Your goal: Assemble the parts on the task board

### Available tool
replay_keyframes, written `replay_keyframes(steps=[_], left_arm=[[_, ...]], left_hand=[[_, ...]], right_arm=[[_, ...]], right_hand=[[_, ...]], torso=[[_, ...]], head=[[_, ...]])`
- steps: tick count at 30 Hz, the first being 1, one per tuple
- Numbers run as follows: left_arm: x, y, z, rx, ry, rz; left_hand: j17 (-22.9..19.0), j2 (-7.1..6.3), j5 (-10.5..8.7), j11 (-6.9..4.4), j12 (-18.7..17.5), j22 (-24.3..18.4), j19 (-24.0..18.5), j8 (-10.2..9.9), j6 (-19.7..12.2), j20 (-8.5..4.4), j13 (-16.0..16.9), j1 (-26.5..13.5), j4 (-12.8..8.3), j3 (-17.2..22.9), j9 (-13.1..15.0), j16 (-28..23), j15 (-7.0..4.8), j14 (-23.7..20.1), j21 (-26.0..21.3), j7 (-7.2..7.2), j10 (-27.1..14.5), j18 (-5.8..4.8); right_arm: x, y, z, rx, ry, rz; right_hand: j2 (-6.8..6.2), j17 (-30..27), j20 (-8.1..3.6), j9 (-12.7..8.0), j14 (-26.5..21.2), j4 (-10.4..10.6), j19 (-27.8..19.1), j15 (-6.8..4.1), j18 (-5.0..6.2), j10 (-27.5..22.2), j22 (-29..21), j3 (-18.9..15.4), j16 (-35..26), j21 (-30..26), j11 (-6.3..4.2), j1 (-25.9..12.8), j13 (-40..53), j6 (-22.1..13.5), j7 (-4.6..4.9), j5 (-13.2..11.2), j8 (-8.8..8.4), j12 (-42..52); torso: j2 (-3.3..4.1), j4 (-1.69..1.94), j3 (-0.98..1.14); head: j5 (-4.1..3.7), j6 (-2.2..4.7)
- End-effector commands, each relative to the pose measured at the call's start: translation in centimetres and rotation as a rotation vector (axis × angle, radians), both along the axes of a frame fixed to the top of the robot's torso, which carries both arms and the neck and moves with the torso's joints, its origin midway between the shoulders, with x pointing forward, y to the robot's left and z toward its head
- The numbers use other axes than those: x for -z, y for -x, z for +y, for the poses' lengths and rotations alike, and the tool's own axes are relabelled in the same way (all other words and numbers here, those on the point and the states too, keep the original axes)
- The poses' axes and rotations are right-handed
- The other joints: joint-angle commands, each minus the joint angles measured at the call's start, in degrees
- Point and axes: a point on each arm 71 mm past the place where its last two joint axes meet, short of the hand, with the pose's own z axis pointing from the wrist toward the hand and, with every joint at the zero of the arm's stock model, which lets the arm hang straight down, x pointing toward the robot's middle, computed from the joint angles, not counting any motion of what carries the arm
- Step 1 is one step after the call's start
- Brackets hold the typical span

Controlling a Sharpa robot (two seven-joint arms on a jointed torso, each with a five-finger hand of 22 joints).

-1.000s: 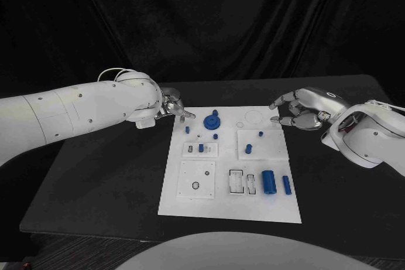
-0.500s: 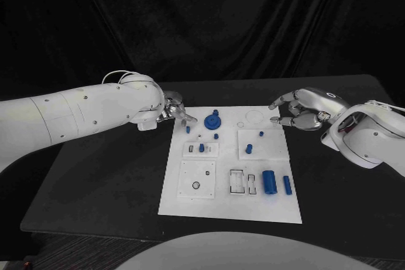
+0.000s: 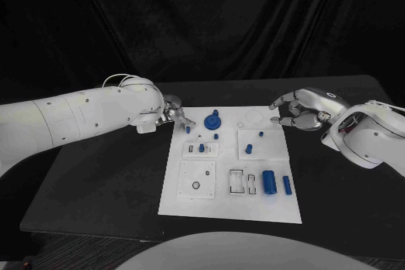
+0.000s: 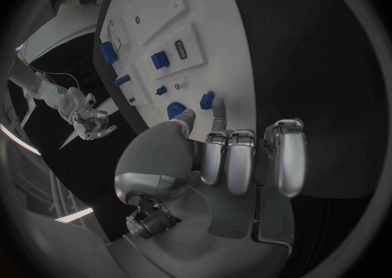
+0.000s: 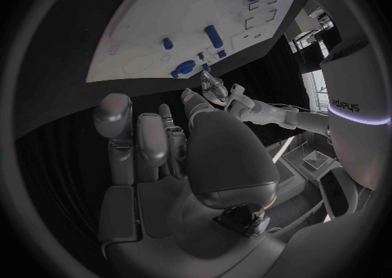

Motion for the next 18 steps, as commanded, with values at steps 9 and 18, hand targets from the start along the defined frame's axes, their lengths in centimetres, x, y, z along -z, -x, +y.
replay_keyframes(steps=[9, 18], left_arm=[[0.29, 0.21, -0.34, 0.027, 0.009, 0.020], [0.35, 0.22, -0.32, 0.029, 0.007, 0.025]], left_hand=[[15.1, 0.41, 0.18, 0.30, 0.2, 9.5, -0.3, 0.1, 0.2, 0.37, 14.9, 0.7, -0.3, -0.4, 0.2, 0.2, 0.49, 6.0, -0.3, 0.02, 6.0, -0.02], [15.1, 0.48, 0.43, 0.30, 0.2, 9.4, -0.5, 0.3, 0.4, 0.42, 14.9, 1.1, -0.6, -0.4, 0.5, 0.2, 0.52, 6.0, -0.5, -0.02, 6.0, 0.02]], right_arm=[[0.10, 0.05, -0.04, -0.002, 0.002, 0.005], [0.15, -0.03, -0.04, -0.001, 0.005, 0.007]], right_hand=[[0.04, 0.0, 0.11, -0.1, 1.3, -0.1, -0.1, 0.27, 0.48, -0.4, 4.6, 0.0, -0.1, 0.1, -0.15, -0.1, 4.0, 0.3, -0.01, 0.2, -0.29, -0.3], [0.03, -0.1, 0.10, -0.2, 1.3, -0.1, -0.1, 0.24, 0.49, -0.4, 4.6, 0.1, -0.1, 0.0, -0.17, -0.2, 3.9, 0.3, -0.02, 0.3, -0.33, -0.4]], torso=[[-0.04, -0.05, 0.11], [-0.04, 0.00, 0.11]], head=[[-0.04, -0.01], [-0.04, -0.01]])
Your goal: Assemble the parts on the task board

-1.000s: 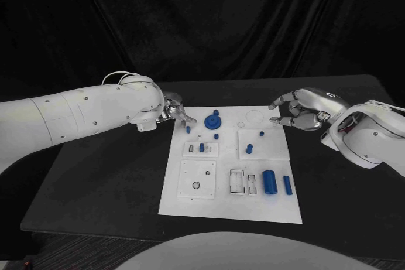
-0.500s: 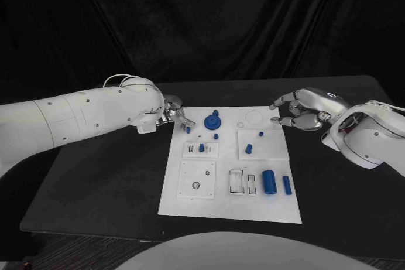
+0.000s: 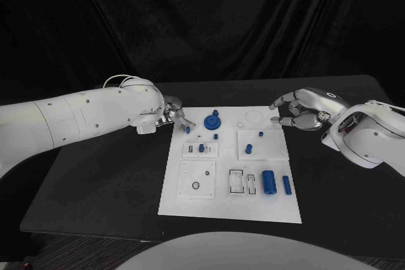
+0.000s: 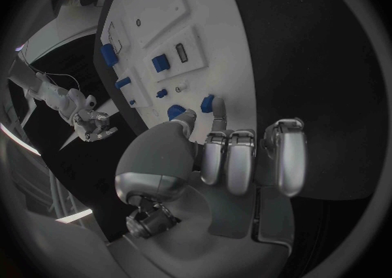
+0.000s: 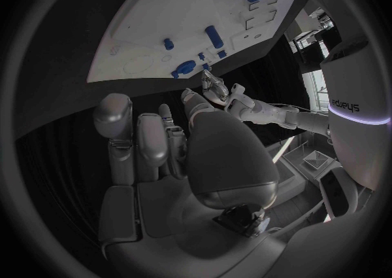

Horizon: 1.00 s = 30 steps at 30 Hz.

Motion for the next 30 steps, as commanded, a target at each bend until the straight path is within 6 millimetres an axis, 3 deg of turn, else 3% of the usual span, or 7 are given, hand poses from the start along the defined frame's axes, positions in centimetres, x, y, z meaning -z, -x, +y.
replay_keyframes(steps=[1, 9, 12, 30], left_arm=[[0.12, 0.11, -0.26, 0.021, 0.009, 0.013], [0.18, 0.08, -0.35, 0.027, 0.007, 0.020], [0.20, 0.08, -0.40, 0.029, 0.007, 0.022], [0.46, 0.11, -0.44, 0.032, 0.001, 0.035]], left_hand=[[15.1, 0.02, 0.52, 0.29, 0.2, 9.4, -0.3, 0.3, 0.4, 0.23, 14.9, 0.8, -0.4, 0.0, 0.2, 0.2, 0.52, 6.0, -0.2, -0.03, 6.0, 0.02], [15.1, 0.20, 1.91, 0.23, 0.2, 9.5, -0.4, 0.6, 0.3, 0.25, 14.9, 2.3, -1.7, 0.3, 0.9, 0.2, 0.49, 6.0, -0.3, -0.11, 6.0, 0.05], [15.1, 0.30, 3.71, 0.09, 0.2, 9.5, -0.5, 0.8, 0.2, 0.20, 14.9, 3.8, -3.0, 0.9, 1.4, 0.2, 0.40, 6.0, -0.4, -0.29, 6.0, 0.07], [15.1, 0.38, 3.96, 0.08, 0.2, 9.4, -0.6, 0.9, 0.2, 0.18, 14.9, 4.0, -3.3, 1.0, 1.5, 0.2, 0.39, 6.0, -0.6, -0.31, 6.0, 0.13]], right_arm=[[0.12, 0.02, 0.01, -0.002, 0.003, 0.006], [0.16, -0.01, 0.01, -0.002, 0.005, 0.008], [0.18, -0.01, 0.02, -0.002, 0.005, 0.008], [0.57, 0.00, -0.08, 0.002, 0.008, 0.017]], right_hand=[[0.03, -0.1, 0.10, 0.0, 1.3, -0.1, -0.1, 0.24, 0.49, -0.2, 4.6, 0.1, -0.1, 0.0, 0.05, -0.2, 3.9, 0.3, -0.02, 0.3, -0.33, -0.3], [0.04, -0.1, 0.09, -0.1, 1.3, -0.2, -0.1, 0.24, 0.49, -0.2, 4.6, 0.1, -0.2, 0.0, 0.04, -0.2, 3.8, 0.3, -0.02, 0.3, -0.34, -0.3], [0.04, -0.1, 0.09, -0.1, 1.3, -0.2, -0.1, 0.24, 0.49, -0.2, 4.6, 0.1, -0.2, 0.0, 0.04, -0.2, 3.8, 0.3, -0.02, 0.3, -0.34, -0.3], [0.10, -0.2, 0.09, -0.1, 1.3, -0.2, -0.1, 0.24, 0.51, -0.2, 4.5, 0.2, -0.2, -0.2, 0.06, -0.1, 3.8, 0.4, -0.02, 0.4, -0.35, -0.3]], torso=[[0.02, 0.04, 0.00], [0.00, -0.02, 0.00], [0.02, 0.01, 0.02], [0.05, 0.01, -0.01]], head=[[0.03, -0.01], [0.00, -0.01], [-0.01, -0.01], [-0.44, -0.01]])
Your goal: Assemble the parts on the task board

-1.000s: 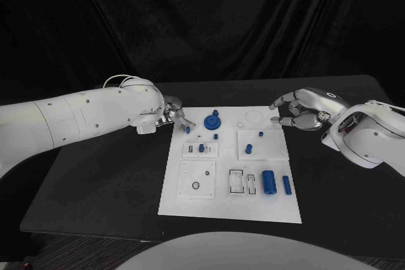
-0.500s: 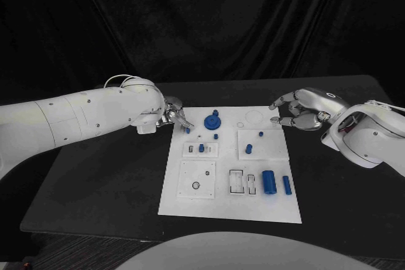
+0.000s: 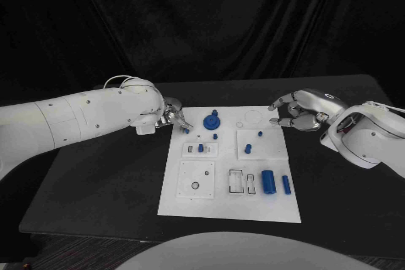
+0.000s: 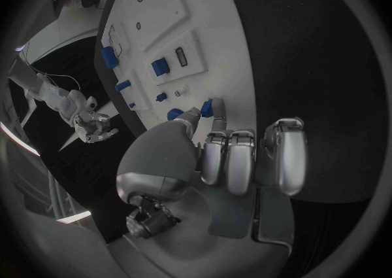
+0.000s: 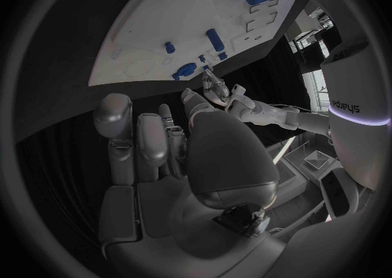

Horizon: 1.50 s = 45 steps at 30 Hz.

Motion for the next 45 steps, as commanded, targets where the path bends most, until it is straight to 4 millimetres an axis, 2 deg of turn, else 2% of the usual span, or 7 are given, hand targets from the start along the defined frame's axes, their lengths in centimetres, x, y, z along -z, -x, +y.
replay_keyframes(steps=[1, 4, 13, 17, 23, 34, 45], left_arm=[[0.2, 0.1, -0.3, 0.019, 0.010, 0.013], [0.2, 0.1, -0.3, 0.019, 0.010, 0.013], [0.2, 0.1, -0.2, 0.020, 0.011, 0.014], [0.2, 0.1, -0.2, 0.021, 0.015, 0.012], [0.2, 0.1, 0.0, 0.019, 0.022, 0.006], [-0.5, 0.8, 0.3, 0.010, 0.097, -0.080], [-1.0, 3.7, 1.1, -0.069, 0.192, -0.064]], left_hand=[[15.1, 0.09, 0.47, 0.05, 0.2, 9.4, -0.5, 0.3, 0.2, -0.03, 14.9, 0.9, -0.6, 0.1, 0.2, 0.2, 0.37, 6.0, -0.2, -0.35, 6.0, 0.14], [15.1, 0.20, 2.15, -0.06, 0.2, 9.5, -0.5, 0.5, 0.1, -0.11, 14.9, 1.5, -1.5, 0.6, 0.7, 0.2, 0.28, 6.0, -0.3, -0.48, 6.0, 0.15], [15.1, 0.45, 2.81, -0.15, 0.2, 9.4, -0.8, 0.3, -0.3, -0.18, 14.9, 2.4, -2.7, 1.7, 1.0, 0.2, 0.21, 6.0, -0.7, -0.56, 6.0, 0.25], [15.1, 0.30, 6.74, -0.22, -0.2, 9.4, -1.1, -0.4, -0.7, -0.30, 14.5, 3.5, -5.0, 5.1, 0.9, 0.2, 0.14, 6.0, -1.1, -0.61, 5.6, 0.33], [15.1, -1.02, 10.25, -0.27, -0.3, 9.6, -1.1, -0.5, -0.1, -0.44, 14.3, 2.6, -7.9, 11.3, 1.2, 0.2, 0.04, 6.0, -1.4, -0.72, 5.5, 0.35], [15.1, -1.77, 10.81, -0.44, -0.6, 9.8, -1.0, 0.0, 0.7, -0.42, 14.1, 0.6, -8.7, 14.9, 1.8, 0.2, -0.03, 6.0, -1.5, -0.83, 5.3, 0.33], [15.1, -2.05, 11.27, -0.51, -1.0, 9.8, -1.0, 0.2, 0.7, -0.47, 13.6, 0.3, -8.9, 15.8, 2.1, 0.2, -0.09, 6.0, -1.6, -0.89, 4.8, 0.35]], right_arm=[[0.2, 0.0, 0.0, -0.001, 0.004, 0.007], [0.2, 0.0, 0.0, -0.001, 0.004, 0.008], [0.3, 0.0, -0.1, 0.003, 0.007, 0.012], [0.3, 0.0, -0.1, 0.004, 0.009, 0.014], [0.4, 0.0, -0.2, 0.006, 0.011, 0.017], [0.4, 0.0, -0.4, 0.013, 0.014, 0.022], [0.4, 0.1, -0.7, 0.022, 0.017, 0.028]], right_hand=[[0.10, -0.1, 0.09, -0.1, 1.3, -0.2, -0.1, 0.24, 0.51, -0.2, 4.6, 0.2, -0.2, -0.2, 0.06, -0.1, 3.8, 0.4, -0.01, 0.4, -0.35, -0.2], [0.13, -0.1, 0.09, -0.1, 1.3, -0.3, -0.1, 0.24, 0.52, -0.2, 4.6, 0.2, -0.2, -0.2, 0.06, 0.0, 3.8, 0.4, -0.01, 0.4, -0.35, -0.2], [0.21, -0.2, 0.08, -0.1, 1.3, -0.4, -0.1, 0.25, 0.53, -0.2, 4.5, 0.4, -0.3, -0.3, 0.08, 0.1, 3.8, 0.4, 0.00, 0.5, -0.35, -0.2], [0.25, -0.2, 0.08, -0.1, 1.3, -0.5, -0.1, 0.26, 0.53, -0.2, 4.5, 0.5, -0.3, -0.4, 0.09, 0.2, 3.7, 0.5, 0.01, 0.6, -0.35, -0.2], [0.33, -0.2, 0.09, -0.2, 1.3, -0.6, -0.1, 0.27, 0.53, -0.3, 4.5, 0.6, -0.3, -0.4, 0.11, 0.4, 3.7, 0.5, 0.03, 0.7, -0.36, -0.3], [0.37, -0.2, 0.09, -0.2, 1.3, -0.7, -0.1, 0.28, 0.54, -0.3, 4.5, 0.7, -0.4, -0.5, 0.12, 0.5, 3.7, 0.5, 0.04, 0.8, -0.36, -0.3], [0.38, -0.3, 0.09, -0.2, 1.3, -0.7, -0.1, 0.28, 0.55, -0.3, 4.5, 0.7, -0.4, -0.6, 0.13, 0.5, 3.6, 0.5, 0.05, 0.8, -0.37, -0.4]], torso=[[0.02, 0.01, 0.00], [-0.02, 0.00, 0.02], [0.01, -0.02, 0.03], [0.02, 0.02, 0.02], [-0.01, 0.05, 0.00], [0.00, 0.08, -0.06], [0.03, 0.02, -0.08]], head=[[-0.14, -0.01], [-0.05, -0.01], [0.07, -0.01], [0.00, -0.01], [0.14, -0.01], [0.29, -0.01], [0.33, -0.01]])
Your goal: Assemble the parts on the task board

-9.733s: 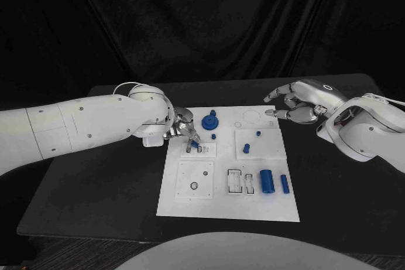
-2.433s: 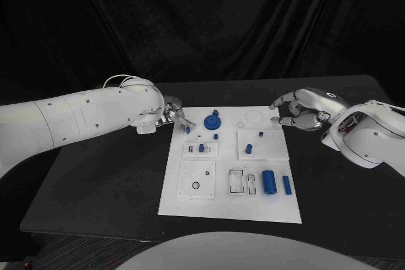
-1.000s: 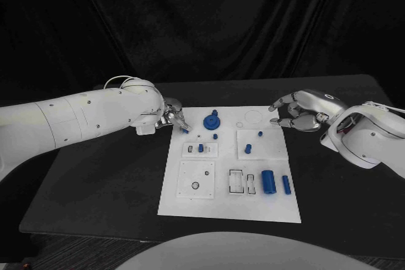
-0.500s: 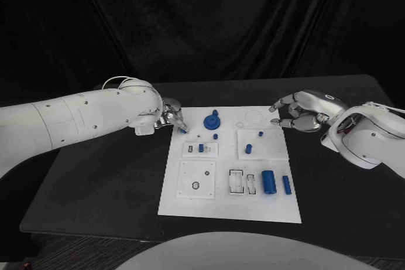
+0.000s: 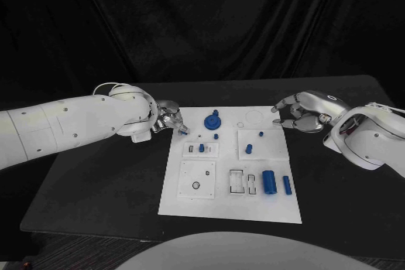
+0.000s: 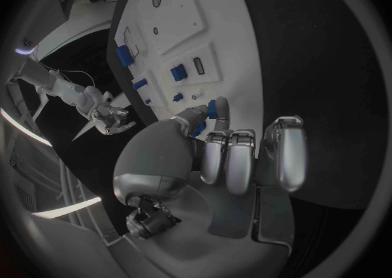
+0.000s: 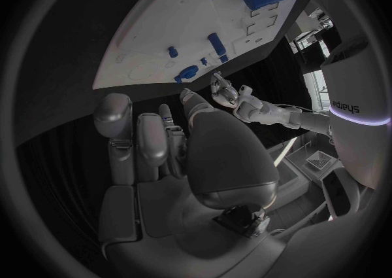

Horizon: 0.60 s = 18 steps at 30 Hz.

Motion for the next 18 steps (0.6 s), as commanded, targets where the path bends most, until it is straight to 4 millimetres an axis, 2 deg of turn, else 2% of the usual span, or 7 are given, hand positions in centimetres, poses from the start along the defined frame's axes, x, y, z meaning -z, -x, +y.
replay_keyframes(steps=[1, 10, 12, 18], left_arm=[[-0.3, 0.6, -0.1, -0.061, 0.071, -0.010], [-0.1, 2.5, 0.2, -0.080, 0.097, -0.003], [0.1, 2.8, 0.2, -0.083, 0.100, 0.002], [0.9, 3.3, 0.2, -0.082, 0.107, 0.016]], left_hand=[[15.1, -0.26, 0.42, -0.50, -0.4, 9.7, -0.3, 0.3, 0.1, -0.06, 13.4, -0.6, 0.1, 0.5, 0.1, 0.2, -0.10, 6.0, -0.5, -0.06, 4.7, 0.40], [15.1, -0.25, 0.47, -0.47, -0.6, 9.7, -0.4, 0.4, 0.1, -0.07, 13.3, -1.0, 0.4, 0.8, 0.2, 0.2, -0.08, 6.0, -0.6, -0.03, 4.6, 0.41], [15.1, -0.25, 0.43, -0.47, -0.6, 9.7, -0.3, 0.5, 0.2, -0.07, 13.3, -1.2, 0.5, 0.9, 0.3, 0.2, -0.08, 6.0, -0.6, -0.03, 4.5, 0.40], [15.1, -0.17, 0.23, -0.48, -0.5, 9.8, -0.2, 0.7, 0.3, -0.08, 13.4, -1.5, 0.8, 1.1, 0.5, 0.2, -0.09, 6.0, -0.5, -0.05, 4.7, 0.37]], right_arm=[[0.2, 0.1, -0.1, 0.010, 0.007, 0.014], [0.4, 0.2, -0.2, 0.012, 0.006, 0.021], [0.4, 0.2, -0.2, 0.013, 0.005, 0.024], [0.5, 0.2, -0.1, 0.011, 0.003, 0.026]], right_hand=[[0.13, 0.0, 0.09, -0.1, 1.3, -0.1, -0.1, 0.27, 0.54, -0.3, 4.5, 0.1, -0.2, -0.4, 0.12, 0.2, 3.5, 0.5, 0.05, 0.2, -0.37, -0.2], [0.12, -0.2, 0.10, -0.1, 1.3, -0.2, -0.1, 0.28, 0.56, -0.4, 4.4, 0.2, -0.3, -0.5, 0.12, 0.2, 3.5, 0.6, 0.06, 0.3, -0.38, -0.2], [0.12, -0.2, 0.10, -0.1, 1.3, -0.2, -0.1, 0.28, 0.56, -0.4, 4.4, 0.2, -0.3, -0.5, 0.12, 0.2, 3.5, 0.6, 0.06, 0.3, -0.38, -0.2], [0.13, -0.2, 0.10, -0.1, 1.3, -0.2, -0.1, 0.28, 0.56, -0.4, 4.4, 0.2, -0.3, -0.5, 0.12, 0.3, 3.4, 0.6, 0.06, 0.3, -0.37, -0.3]], torso=[[0.02, -0.05, 0.00], [-0.05, 0.06, 0.14], [0.03, 0.07, 0.07], [-0.01, 0.05, 0.02]], head=[[0.12, -0.01], [0.83, -0.01], [0.85, -0.01], [0.66, -0.01]])
